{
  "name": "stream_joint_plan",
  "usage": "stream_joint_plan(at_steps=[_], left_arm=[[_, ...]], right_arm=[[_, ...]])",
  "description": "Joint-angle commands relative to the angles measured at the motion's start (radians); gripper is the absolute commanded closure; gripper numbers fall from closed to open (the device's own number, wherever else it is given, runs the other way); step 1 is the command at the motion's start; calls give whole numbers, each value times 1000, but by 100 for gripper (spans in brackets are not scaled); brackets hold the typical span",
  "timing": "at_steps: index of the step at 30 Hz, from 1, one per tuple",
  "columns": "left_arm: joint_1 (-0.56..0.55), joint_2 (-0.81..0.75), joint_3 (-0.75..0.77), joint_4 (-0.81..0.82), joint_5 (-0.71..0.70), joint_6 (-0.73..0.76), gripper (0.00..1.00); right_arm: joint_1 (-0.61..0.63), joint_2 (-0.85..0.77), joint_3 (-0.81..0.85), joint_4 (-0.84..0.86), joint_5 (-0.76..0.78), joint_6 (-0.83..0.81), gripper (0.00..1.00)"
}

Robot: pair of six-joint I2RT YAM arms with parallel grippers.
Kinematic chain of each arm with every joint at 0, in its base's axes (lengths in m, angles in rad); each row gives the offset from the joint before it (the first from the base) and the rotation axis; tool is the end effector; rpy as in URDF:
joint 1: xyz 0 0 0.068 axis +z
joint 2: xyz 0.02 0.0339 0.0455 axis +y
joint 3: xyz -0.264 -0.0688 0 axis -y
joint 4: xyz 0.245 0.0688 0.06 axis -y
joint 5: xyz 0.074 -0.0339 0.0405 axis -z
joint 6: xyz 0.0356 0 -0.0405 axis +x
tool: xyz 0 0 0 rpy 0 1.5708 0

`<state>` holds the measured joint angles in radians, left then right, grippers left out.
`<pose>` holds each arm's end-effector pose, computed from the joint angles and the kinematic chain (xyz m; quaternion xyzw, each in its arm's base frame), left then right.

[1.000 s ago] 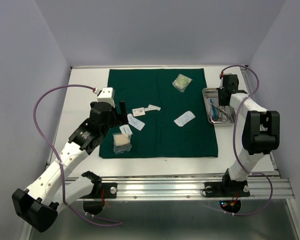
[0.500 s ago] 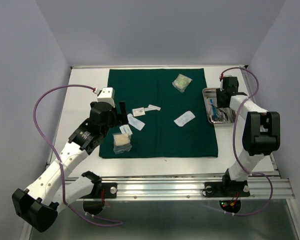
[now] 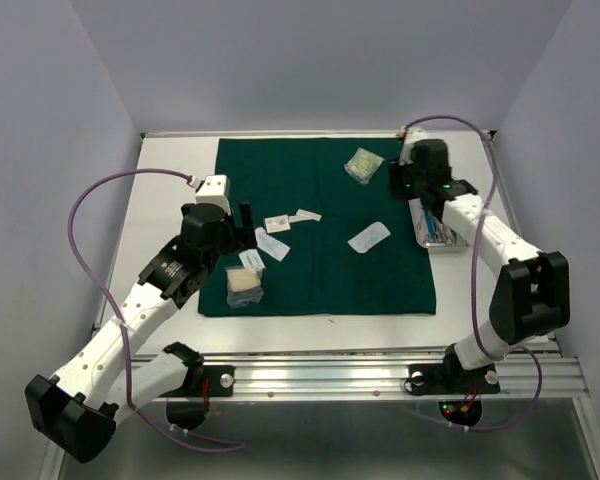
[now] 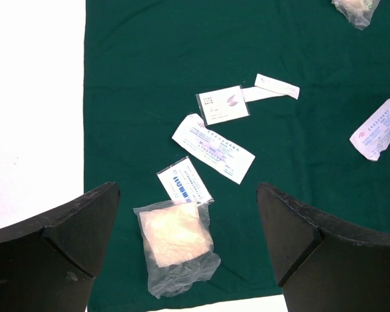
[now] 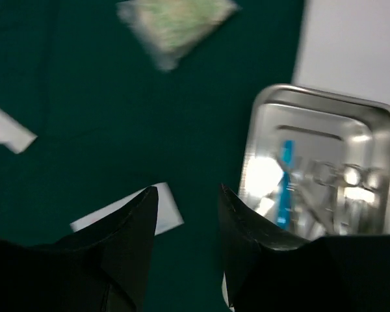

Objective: Prepare the surgical pack

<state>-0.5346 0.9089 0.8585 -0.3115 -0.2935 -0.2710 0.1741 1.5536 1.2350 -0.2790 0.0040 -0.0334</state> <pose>0.1830 -0.0964 0.3311 0.0246 0.8178 -0.1097 0.5644 0.3521 0.0618 0.2960 -0.0906 0.8793 0.0311 0.4666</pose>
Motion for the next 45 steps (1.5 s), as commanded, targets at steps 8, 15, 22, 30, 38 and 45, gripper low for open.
stream_joint_plan(at_steps=[8, 15, 22, 30, 38, 45], left_arm=[[5, -1, 13, 9, -29, 1, 1], [4, 4, 11, 15, -27, 6, 1], [5, 4, 4, 20, -16, 6, 1], [5, -8, -1, 25, -15, 7, 1], [5, -19, -3, 26, -10, 7, 1], [4, -19, -4, 28, -6, 6, 1]], right_arm=[[367, 123, -14, -8, 212, 401, 53], [367, 99, -129, -15, 402, 693, 47], [367, 200, -66, -135, 547, 852, 30], [367, 281, -37, -132, 562, 912, 44], [367, 243, -54, -86, 560, 877, 80], [367, 99, -66, -74, 594, 761, 95]])
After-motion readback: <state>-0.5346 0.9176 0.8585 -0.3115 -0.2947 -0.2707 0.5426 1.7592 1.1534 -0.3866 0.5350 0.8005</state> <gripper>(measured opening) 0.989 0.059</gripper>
